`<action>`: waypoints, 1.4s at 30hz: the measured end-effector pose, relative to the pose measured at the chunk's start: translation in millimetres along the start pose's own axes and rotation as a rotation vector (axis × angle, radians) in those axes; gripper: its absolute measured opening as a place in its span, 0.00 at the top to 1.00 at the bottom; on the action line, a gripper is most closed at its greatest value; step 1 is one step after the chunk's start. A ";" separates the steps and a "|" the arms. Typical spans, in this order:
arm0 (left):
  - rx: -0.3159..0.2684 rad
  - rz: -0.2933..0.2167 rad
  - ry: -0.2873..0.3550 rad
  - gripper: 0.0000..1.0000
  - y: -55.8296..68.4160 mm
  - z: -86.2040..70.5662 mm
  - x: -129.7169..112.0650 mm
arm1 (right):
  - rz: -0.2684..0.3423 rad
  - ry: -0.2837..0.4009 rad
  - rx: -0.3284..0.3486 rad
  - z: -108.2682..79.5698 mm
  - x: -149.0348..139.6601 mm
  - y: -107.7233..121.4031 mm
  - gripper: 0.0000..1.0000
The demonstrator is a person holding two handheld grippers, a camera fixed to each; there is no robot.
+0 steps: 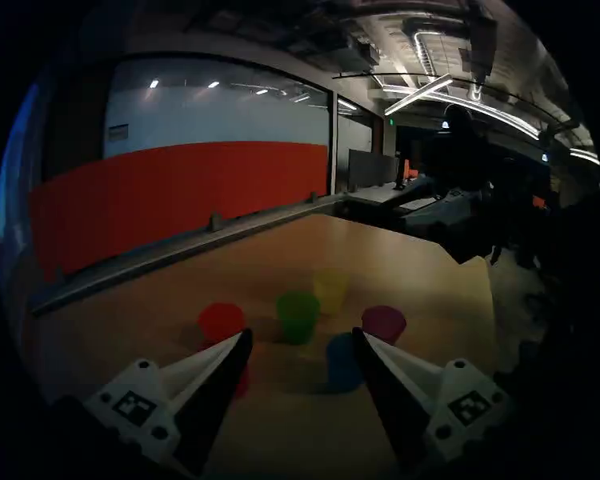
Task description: Pour water
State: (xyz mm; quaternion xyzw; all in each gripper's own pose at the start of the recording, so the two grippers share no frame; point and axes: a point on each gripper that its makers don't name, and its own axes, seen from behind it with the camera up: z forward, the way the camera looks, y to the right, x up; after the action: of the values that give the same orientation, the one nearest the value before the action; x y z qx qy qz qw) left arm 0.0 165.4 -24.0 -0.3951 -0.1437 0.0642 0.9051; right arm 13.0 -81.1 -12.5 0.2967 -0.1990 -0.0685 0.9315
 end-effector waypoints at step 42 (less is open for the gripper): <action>-0.201 0.052 -0.169 0.09 58.2 65.7 -95.6 | 0.021 -0.092 0.013 53.5 -38.9 14.2 0.00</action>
State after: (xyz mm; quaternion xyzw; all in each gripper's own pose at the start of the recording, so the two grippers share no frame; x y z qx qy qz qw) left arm -111.4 228.7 -44.2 -0.4806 -0.2148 0.1058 0.8436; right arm -44.4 -88.1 22.8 0.2974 -0.2451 -0.0709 0.9200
